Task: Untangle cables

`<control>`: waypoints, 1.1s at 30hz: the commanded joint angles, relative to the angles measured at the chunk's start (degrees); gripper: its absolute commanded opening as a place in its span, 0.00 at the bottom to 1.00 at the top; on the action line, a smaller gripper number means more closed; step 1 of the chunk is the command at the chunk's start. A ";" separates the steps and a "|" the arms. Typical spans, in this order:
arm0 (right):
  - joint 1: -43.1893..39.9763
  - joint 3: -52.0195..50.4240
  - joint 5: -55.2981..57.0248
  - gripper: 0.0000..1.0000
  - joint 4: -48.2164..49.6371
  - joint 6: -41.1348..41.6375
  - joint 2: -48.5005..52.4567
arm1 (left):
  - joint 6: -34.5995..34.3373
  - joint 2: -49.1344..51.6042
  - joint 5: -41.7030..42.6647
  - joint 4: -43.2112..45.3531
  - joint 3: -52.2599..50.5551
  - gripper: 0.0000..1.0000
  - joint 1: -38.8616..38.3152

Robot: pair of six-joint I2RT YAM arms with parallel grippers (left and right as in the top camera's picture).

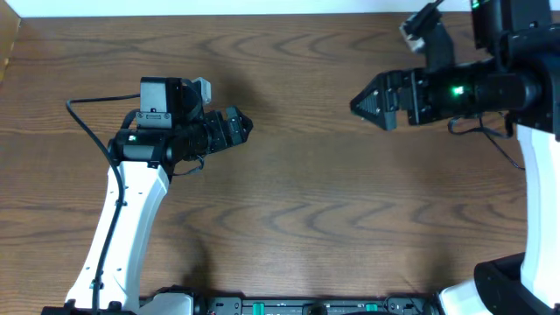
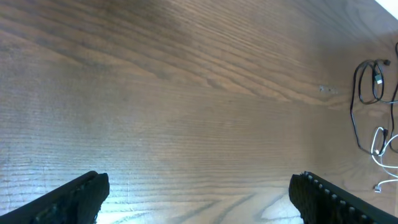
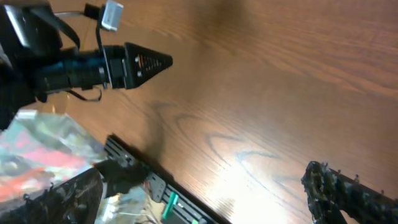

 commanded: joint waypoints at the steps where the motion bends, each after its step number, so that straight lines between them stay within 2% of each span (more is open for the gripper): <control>1: 1.64 0.13 4.90 0.99 -0.13 -1.62 -0.04 | 0.52 0.11 -0.72 0.00 -0.48 0.98 0.17; 4: 2.45 0.13 7.78 0.99 -0.63 -1.99 -0.04 | 0.52 0.11 -0.72 0.00 -0.48 0.98 0.17; 12: 6.38 0.13 9.40 0.99 -0.61 -13.64 -0.07 | 0.52 0.11 -0.72 0.00 -0.48 0.98 0.17; 19: 9.11 -0.35 21.70 0.99 3.85 -14.16 -1.77 | 0.52 0.11 -0.72 0.00 -0.48 0.98 0.17; 25: 8.11 -17.49 22.03 0.99 22.62 -23.58 -10.91 | 0.52 0.11 -0.70 0.00 -0.48 0.98 0.17; 26: 7.54 -21.84 22.03 0.99 26.36 -24.09 -12.96 | 0.52 0.11 -0.72 0.00 -0.48 0.98 0.17; 27: 6.14 -30.91 22.03 0.99 33.94 -24.28 -17.42 | 0.52 0.11 -0.72 0.00 -0.48 0.98 0.17; 33: 1.44 -59.67 20.46 0.99 56.17 -24.26 -32.41 | 0.52 0.11 -0.72 0.00 -0.48 0.98 0.17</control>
